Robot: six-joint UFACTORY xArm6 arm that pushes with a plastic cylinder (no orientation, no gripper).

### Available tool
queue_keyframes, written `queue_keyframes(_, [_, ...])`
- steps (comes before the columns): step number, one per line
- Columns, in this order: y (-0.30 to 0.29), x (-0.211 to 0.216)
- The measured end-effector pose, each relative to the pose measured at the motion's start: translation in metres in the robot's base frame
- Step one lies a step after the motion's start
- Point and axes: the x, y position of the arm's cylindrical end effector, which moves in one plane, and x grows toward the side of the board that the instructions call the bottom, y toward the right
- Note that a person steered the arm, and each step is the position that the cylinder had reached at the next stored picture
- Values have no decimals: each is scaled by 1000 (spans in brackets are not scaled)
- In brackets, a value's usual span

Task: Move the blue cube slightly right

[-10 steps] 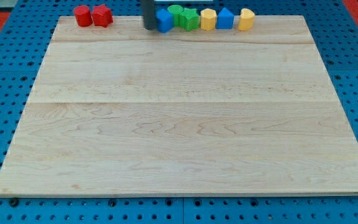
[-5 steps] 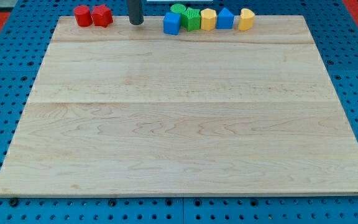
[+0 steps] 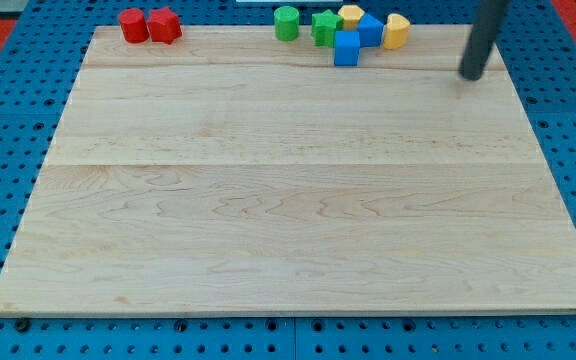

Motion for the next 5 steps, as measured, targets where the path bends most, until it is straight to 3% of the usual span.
queue_keyframes(1, [6,-74])
queue_keyframes(5, [-121,-75])
